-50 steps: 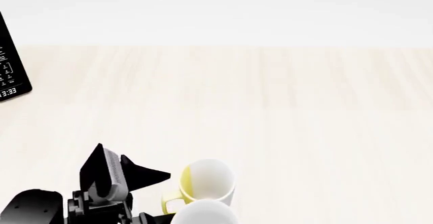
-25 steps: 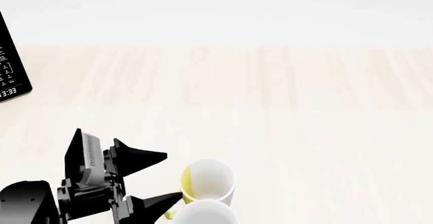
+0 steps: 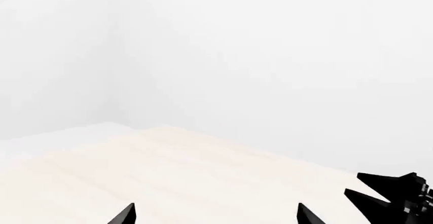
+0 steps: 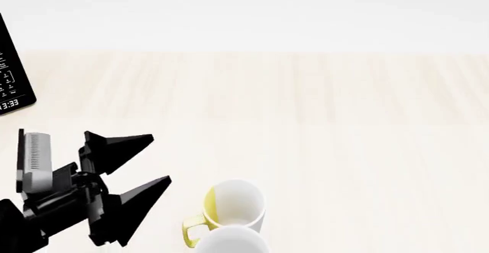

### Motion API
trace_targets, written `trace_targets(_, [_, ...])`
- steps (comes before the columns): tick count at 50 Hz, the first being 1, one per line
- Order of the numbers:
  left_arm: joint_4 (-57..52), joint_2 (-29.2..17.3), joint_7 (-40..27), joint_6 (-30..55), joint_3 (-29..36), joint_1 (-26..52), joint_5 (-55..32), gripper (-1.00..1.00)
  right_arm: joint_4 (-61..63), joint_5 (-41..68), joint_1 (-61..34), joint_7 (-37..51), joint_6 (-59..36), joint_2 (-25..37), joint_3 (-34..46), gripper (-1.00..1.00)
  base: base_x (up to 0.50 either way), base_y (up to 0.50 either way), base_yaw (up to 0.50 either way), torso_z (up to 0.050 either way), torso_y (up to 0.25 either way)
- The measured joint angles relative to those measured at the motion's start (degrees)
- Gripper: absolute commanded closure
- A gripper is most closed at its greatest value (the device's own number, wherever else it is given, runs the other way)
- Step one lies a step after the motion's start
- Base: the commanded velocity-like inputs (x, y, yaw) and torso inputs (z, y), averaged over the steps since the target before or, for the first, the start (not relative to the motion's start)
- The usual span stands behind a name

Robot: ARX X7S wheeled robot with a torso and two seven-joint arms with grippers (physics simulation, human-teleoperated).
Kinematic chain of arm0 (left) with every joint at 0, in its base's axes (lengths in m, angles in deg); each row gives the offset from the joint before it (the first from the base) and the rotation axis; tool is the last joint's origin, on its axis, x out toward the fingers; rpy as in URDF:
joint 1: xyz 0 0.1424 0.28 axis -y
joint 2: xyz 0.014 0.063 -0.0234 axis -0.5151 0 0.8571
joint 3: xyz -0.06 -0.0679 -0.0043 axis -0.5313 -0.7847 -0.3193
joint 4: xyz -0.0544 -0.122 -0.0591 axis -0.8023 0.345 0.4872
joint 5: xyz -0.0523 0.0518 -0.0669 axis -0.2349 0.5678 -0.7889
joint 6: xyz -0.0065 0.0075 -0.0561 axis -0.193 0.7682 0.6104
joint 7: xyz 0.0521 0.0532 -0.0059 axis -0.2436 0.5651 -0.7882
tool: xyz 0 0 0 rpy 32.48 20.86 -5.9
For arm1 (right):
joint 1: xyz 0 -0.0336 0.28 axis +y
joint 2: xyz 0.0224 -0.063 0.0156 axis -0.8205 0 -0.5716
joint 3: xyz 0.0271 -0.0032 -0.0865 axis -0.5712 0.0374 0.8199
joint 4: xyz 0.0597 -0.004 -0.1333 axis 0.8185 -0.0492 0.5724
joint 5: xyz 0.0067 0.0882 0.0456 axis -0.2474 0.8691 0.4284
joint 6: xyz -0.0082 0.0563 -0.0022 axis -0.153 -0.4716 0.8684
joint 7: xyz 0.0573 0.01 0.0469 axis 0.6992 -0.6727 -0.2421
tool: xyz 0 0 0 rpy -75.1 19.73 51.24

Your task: Put the yellow and white mug to the front of the white mug.

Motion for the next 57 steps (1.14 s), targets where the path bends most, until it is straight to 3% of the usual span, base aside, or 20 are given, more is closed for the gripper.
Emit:
trace_targets(16, [-23.22, 1.19, -9.29, 6.07, -6.31, -11.22, -3.43, -1.00, 6.76, 0.73, 3.43, 1.74, 0.07, 0.90, -1.98, -1.00, 0.00, 0.00, 0.00, 0.000, 0.000])
trace_targets(24, [-30.71, 3.79, -16.90, 1.54, -9.29, -17.15, -3.81, -1.00, 7.38, 0.48, 3.75, 2.53, 1.72, 0.82, -3.04, -1.00, 0.00, 0.00, 0.00, 0.000, 0.000])
trace_targets(30, [-40.18, 5.16, -26.56, -1.64, -10.52, -23.94, -9.47, -1.00, 3.96, -1.13, 0.77, 4.71, 1.59, 0.03, -3.68, -1.00, 0.00, 0.00, 0.00, 0.000, 0.000])
trace_targets(42, [-56.61, 5.30, -39.28, -11.21, -7.49, -41.06, -19.24, -1.00, -1.90, -0.76, -3.13, 7.96, -0.62, -0.93, -6.26, -1.00, 0.00, 0.00, 0.00, 0.000, 0.000])
trace_targets(57, [-67.60, 5.43, -51.23, -21.07, -5.14, -50.53, -21.00, -1.00, 9.40, -0.10, 2.24, 10.64, 0.72, -0.27, -10.69, -1.00, 0.00, 0.00, 0.00, 0.000, 0.000])
